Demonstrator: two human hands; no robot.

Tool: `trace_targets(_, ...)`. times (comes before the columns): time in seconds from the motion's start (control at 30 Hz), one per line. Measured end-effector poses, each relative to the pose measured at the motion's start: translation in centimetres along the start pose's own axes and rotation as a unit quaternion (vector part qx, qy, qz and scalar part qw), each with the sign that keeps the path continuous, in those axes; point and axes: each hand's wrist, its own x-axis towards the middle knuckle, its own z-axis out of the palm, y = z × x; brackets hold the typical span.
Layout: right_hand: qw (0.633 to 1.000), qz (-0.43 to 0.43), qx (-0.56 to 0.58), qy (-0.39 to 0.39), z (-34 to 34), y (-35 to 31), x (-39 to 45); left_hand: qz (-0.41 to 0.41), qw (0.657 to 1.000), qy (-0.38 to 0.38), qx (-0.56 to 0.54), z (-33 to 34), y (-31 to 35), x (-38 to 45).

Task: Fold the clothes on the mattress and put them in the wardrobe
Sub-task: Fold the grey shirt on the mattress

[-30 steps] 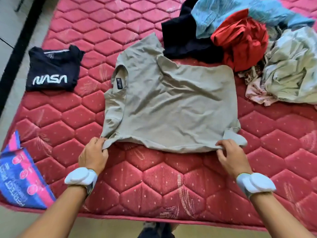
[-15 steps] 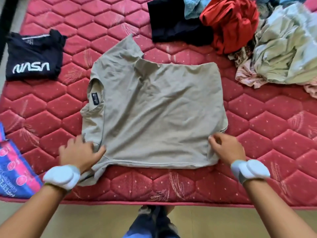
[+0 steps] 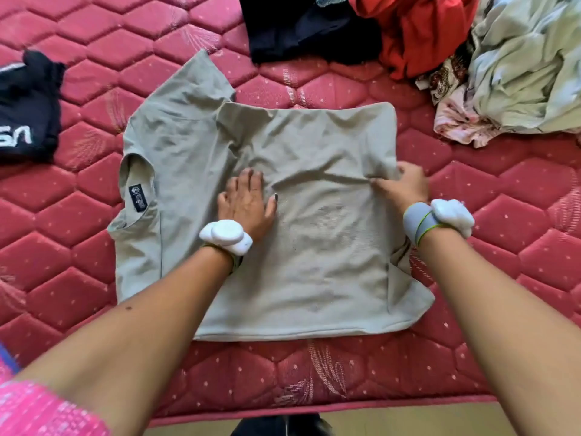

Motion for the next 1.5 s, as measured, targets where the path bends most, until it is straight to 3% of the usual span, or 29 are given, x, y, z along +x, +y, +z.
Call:
trace_targets(0.07,0.989,0.01,-0.011,0.144,-0.6,0.5,-0.9,0.012,1.0,0.014,0.002,-0.4,-1.0,0.9)
trace_targets(0.13,0.956,0.093,0.001,0.278,-0.6,1.0,-1.9,0.034,0.999,0.028,0.003,-1.1,-1.6,2.4)
trace_targets(0.2,0.93,0.155,-0.054,0.33,-0.4,0.7,-3.1,0.047,0.998,0.035,0.0,-1.8,-1.6,4.2)
trace_targets(0.23,0.931,0.137,-0.093,0.326,-0.2,0.4,-3.0,0.055,0.998,0.04,-0.002,-2.1,-1.4,5.5)
trace_targets(0.33,0.95,-0.084,-0.148,0.262,0.9,-1.8,-0.7,0.118,0.992,0.039,0.018,-2.7,-0.3,9.5)
trace_targets(0.4,0.941,-0.217,-0.218,0.137,2.0,-3.9,1.3,0.177,0.983,0.0,0.045,-3.3,1.0,11.6)
trace_targets(0.43,0.934,-0.243,-0.256,0.055,2.6,-5.0,2.5,0.196,0.978,-0.03,0.057,-3.5,1.7,12.6)
trace_targets(0.5,0.913,-0.247,-0.317,-0.078,3.3,-6.8,4.4,0.214,0.971,-0.071,0.085,-3.5,2.7,14.3)
trace_targets(0.53,0.906,-0.244,-0.329,-0.108,3.3,-7.6,5.1,0.216,0.969,-0.074,0.099,-3.6,3.1,14.9)
trace_targets(0.67,0.868,-0.206,-0.402,-0.206,-0.3,-8.6,7.5,0.235,0.953,-0.125,0.144,-4.8,3.0,16.4)
trace_targets(0.77,0.816,-0.156,-0.517,-0.206,-3.7,-7.8,9.0,0.229,0.93,-0.188,0.219,-7.1,1.6,17.3)
trace_targets(0.8,0.822,-0.157,-0.521,-0.17,-4.4,-7.3,9.6,0.215,0.928,-0.179,0.247,-8.0,0.7,17.8)
trace_targets(0.87,0.832,-0.179,-0.524,-0.022,-5.5,-6.2,10.3,0.182,0.938,-0.128,0.268,-9.4,-1.5,19.0)
trace_targets(0.93,0.836,-0.203,-0.495,0.118,-5.6,-5.5,10.9,0.151,0.96,-0.033,0.235,-10.0,-3.3,19.5)
trace_targets(1.03,0.883,-0.191,-0.372,0.213,-4.4,-5.2,10.8,0.059,0.975,0.118,0.178,-9.1,-3.4,18.4)
trace_targets(1.1,0.9,-0.148,-0.333,0.241,-3.0,-5.0,9.6,0.025,0.984,0.127,0.122,-7.3,-1.6,16.6)
trace_targets(1.2,0.938,-0.07,-0.285,0.183,-0.2,-3.5,6.3,0.134,0.982,0.121,0.054,-2.9,2.9,11.6)
trace_targets(1.27,0.948,-0.113,-0.273,0.118,1.7,-1.1,3.8,0.208,0.973,0.096,0.034,0.2,6.0,7.9)
trace_targets(1.33,0.917,-0.218,-0.327,0.071,2.9,2.3,2.0,0.239,0.969,0.048,0.045,2.5,7.8,5.7)
trace_targets(1.37,0.909,-0.223,-0.346,0.069,3.1,3.8,1.7,0.246,0.967,0.03,0.052,3.2,7.9,5.2)
trace_targets(1.5,0.948,0.005,-0.266,0.175,2.8,4.8,1.7,0.251,0.965,0.056,0.044,3.1,4.4,5.8)
